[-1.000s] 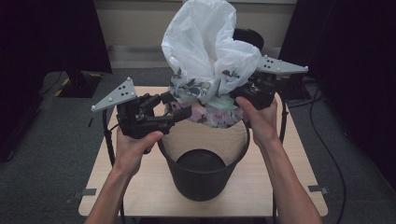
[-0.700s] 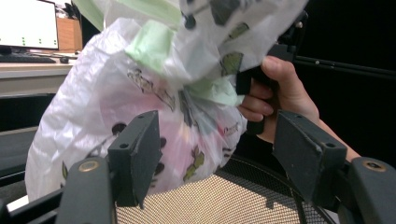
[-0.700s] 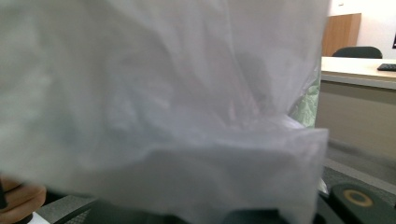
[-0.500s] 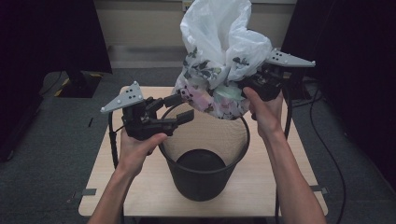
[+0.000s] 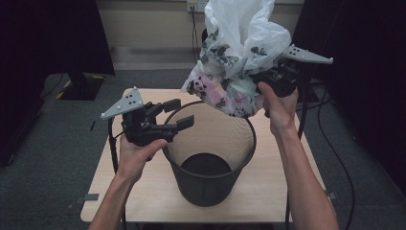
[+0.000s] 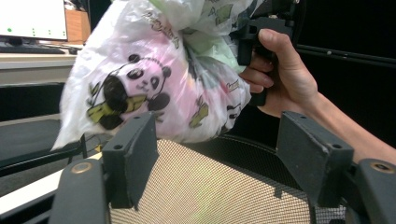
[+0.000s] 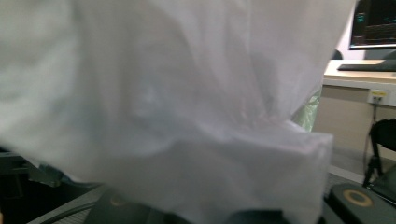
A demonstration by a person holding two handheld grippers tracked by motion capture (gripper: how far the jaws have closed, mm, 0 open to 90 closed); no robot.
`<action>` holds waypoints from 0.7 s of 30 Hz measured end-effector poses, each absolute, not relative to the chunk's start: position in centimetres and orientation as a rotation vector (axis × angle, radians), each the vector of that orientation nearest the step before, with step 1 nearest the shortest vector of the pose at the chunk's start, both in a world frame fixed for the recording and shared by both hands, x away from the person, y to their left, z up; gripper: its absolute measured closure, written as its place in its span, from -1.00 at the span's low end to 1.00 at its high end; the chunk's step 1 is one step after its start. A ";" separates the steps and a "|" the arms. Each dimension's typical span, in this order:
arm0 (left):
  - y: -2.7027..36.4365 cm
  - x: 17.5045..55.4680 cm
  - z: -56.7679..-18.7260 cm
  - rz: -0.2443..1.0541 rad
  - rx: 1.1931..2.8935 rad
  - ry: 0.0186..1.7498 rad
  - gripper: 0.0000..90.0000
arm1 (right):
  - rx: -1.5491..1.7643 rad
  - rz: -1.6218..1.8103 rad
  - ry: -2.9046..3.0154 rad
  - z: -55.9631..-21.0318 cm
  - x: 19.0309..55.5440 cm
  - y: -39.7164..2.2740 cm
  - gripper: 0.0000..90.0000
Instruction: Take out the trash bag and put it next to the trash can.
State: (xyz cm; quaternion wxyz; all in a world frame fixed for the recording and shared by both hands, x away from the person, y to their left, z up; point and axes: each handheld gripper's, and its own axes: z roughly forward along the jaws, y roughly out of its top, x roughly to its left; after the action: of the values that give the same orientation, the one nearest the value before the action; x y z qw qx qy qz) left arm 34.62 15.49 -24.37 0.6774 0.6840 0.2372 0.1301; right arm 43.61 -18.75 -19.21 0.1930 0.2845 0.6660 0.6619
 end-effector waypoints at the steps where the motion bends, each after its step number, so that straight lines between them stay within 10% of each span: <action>1: 15.8 34.6 -24.5 0.294 1.529 0.542 -0.38 | 0.811 1.851 1.861 -19.1 43.8 -19.1 0.91; 21: 18.1 34.9 -26.0 0.330 1.514 0.614 -0.47 | 0.947 1.660 1.852 -21.2 46.0 -21.9 0.91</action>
State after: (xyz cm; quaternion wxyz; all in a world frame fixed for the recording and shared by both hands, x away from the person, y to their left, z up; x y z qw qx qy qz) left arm 34.90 18.13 -26.00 0.6723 0.6724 0.2727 0.1465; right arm 46.01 -21.92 -21.15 0.2377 0.3457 0.6759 0.6059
